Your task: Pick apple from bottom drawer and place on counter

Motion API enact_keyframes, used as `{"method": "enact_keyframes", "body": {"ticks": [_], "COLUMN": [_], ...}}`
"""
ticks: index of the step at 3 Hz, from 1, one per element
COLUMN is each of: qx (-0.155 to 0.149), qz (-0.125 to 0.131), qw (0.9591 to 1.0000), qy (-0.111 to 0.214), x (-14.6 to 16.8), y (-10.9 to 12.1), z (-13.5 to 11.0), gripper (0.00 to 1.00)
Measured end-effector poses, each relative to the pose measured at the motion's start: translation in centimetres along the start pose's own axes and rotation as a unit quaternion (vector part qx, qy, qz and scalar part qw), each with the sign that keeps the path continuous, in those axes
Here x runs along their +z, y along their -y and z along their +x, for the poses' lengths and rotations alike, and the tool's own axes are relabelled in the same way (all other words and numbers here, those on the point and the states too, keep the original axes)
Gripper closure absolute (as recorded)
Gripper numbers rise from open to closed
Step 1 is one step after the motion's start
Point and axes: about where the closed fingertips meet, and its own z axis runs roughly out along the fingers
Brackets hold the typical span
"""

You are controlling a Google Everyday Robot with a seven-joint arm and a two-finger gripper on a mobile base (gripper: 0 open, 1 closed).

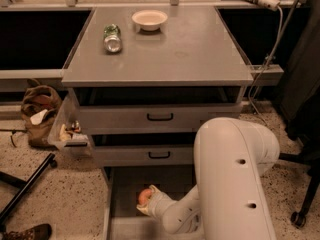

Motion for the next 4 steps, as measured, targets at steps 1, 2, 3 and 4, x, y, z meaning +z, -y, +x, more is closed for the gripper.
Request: {"method": "enact_keyframes", "body": {"ticks": [1, 2, 3, 4], "qx": [-0.048, -0.034, -0.032, -0.015], "qz": [0.028, 0.050, 0.049, 0.044], "qw": [0.9984, 0.9981, 0.9982, 0.9988], "qy": [0.013, -0.007, -0.008, 0.013], "x": [-3.5, -4.7, -4.5, -4.9], "y": [-0.8, 0.6, 0.5, 1.8], "z": [-5.7, -5.4, -5.2, -6.1], "gripper": [1.00, 1.00, 1.00, 1.00]}}
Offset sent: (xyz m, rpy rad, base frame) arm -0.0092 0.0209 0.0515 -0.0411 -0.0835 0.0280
